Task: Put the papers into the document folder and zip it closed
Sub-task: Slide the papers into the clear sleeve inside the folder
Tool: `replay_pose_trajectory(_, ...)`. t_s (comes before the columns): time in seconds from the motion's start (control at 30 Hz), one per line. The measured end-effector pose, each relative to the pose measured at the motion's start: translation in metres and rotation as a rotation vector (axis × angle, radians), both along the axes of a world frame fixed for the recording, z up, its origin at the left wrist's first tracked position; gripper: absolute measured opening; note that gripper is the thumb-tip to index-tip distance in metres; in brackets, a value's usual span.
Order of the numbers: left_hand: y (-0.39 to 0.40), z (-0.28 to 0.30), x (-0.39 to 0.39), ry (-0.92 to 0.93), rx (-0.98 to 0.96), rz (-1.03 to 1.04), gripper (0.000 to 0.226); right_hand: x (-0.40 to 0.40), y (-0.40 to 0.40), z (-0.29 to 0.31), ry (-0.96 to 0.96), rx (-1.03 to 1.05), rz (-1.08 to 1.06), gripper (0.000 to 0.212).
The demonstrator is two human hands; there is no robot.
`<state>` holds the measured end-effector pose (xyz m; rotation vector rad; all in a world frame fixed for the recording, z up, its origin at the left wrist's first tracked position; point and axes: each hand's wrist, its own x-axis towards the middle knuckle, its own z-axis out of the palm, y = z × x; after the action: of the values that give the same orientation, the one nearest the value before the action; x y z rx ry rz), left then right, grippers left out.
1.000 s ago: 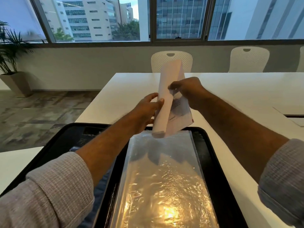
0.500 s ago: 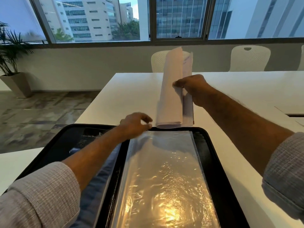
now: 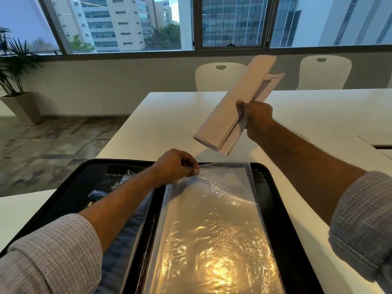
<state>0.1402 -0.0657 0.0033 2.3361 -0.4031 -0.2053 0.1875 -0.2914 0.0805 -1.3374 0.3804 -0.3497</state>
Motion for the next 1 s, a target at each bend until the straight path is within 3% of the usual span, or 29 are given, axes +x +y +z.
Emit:
replay_pose_trajectory(0.2,-0.006,-0.007,-0.002,-0.160,0.056,0.027,0.011,-0.002,0.007,-0.006,-0.096,0.036,-0.016,0.017)
replay_pose_trajectory(0.33,-0.009,-0.006,-0.001,-0.140,0.020,0.028,0.010,-0.005,0.011,-0.008,-0.133,0.032,0.010,0.007)
replay_pose_trajectory(0.53,-0.012,-0.001,0.002,-0.065,0.116,-0.062,0.007,-0.010,0.017,-0.012,-0.183,0.038,0.060,0.013)
replay_pose_trajectory(0.7,-0.008,-0.002,0.002,-0.079,0.061,-0.030,0.010,-0.014,0.018,-0.021,-0.205,-0.097,0.128,0.004)
replay_pose_trajectory(0.83,-0.007,-0.009,-0.002,-0.189,0.004,0.012,0.009,-0.019,0.019,-0.024,-0.199,-0.137,0.159,0.004)
replay_pose_trajectory(1.0,-0.005,-0.010,-0.001,-0.192,-0.057,0.030,0.011,-0.026,0.015,-0.021,-0.171,-0.180,0.231,0.008)
